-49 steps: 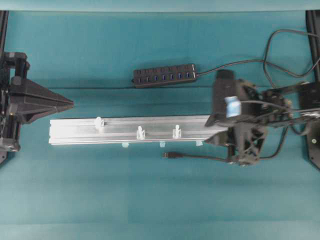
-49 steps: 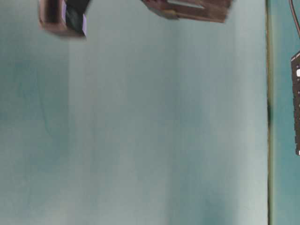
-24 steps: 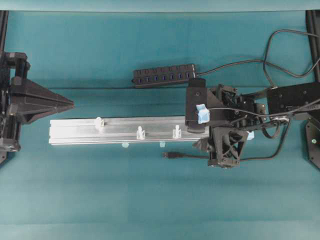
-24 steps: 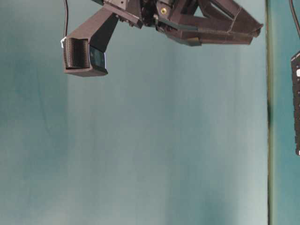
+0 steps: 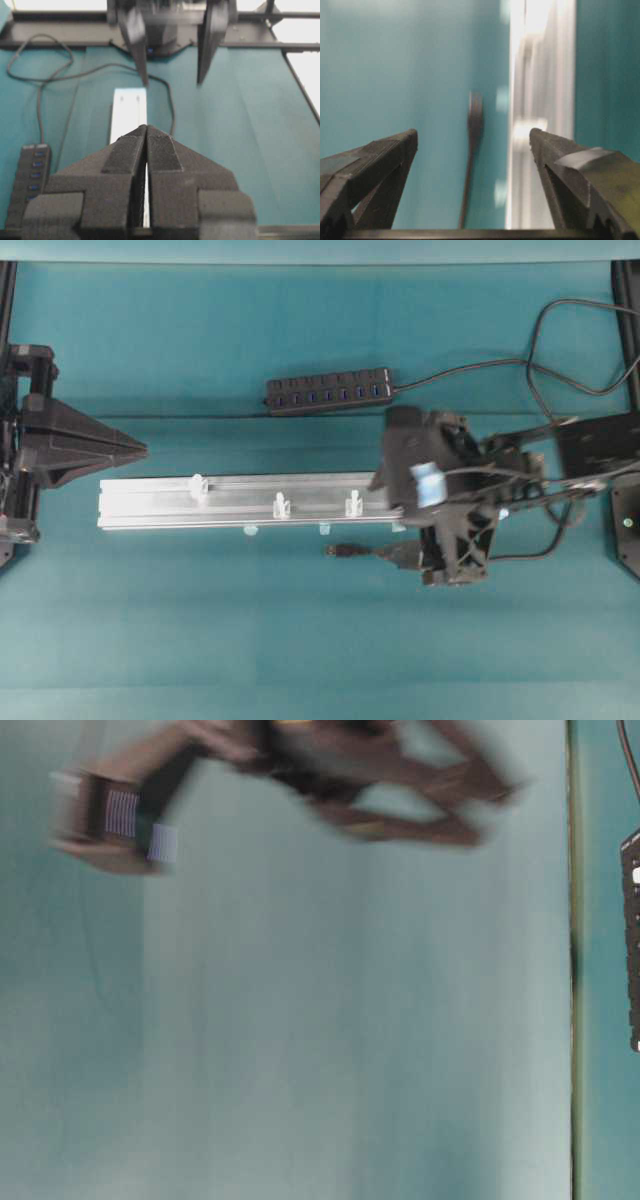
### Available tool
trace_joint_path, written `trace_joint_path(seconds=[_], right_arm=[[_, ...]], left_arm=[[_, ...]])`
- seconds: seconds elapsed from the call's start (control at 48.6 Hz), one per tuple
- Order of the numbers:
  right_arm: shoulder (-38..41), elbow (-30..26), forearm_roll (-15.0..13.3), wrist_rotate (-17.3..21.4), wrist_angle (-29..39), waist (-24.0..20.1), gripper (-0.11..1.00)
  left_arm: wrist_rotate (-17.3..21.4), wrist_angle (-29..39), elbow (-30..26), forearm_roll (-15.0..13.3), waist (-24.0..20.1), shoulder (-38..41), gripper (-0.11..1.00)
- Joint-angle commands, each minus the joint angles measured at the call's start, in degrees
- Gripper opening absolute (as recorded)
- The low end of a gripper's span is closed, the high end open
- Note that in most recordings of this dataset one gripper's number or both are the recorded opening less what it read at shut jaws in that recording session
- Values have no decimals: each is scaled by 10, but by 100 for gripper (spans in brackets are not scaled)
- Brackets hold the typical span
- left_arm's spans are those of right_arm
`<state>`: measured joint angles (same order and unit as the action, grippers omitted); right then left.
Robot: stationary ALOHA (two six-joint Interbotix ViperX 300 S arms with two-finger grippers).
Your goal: Pass the USB cable through three rings with both arms.
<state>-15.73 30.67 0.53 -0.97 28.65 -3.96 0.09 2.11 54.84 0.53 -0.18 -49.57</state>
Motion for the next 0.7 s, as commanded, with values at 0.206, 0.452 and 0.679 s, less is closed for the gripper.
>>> trace_joint_path(seconds=[0.206,0.452,0.679], right_arm=[[-116,45,3,-15,-208,-1,94],[-175,90,16,23,-316,1,94],[-181,92,15,25,-249,1,94]], left_arm=[[3,18,-15,2,-2,1,2],[4,24,-15,2,-11,1,2],[4,24,-15,2,-20,1,2]])
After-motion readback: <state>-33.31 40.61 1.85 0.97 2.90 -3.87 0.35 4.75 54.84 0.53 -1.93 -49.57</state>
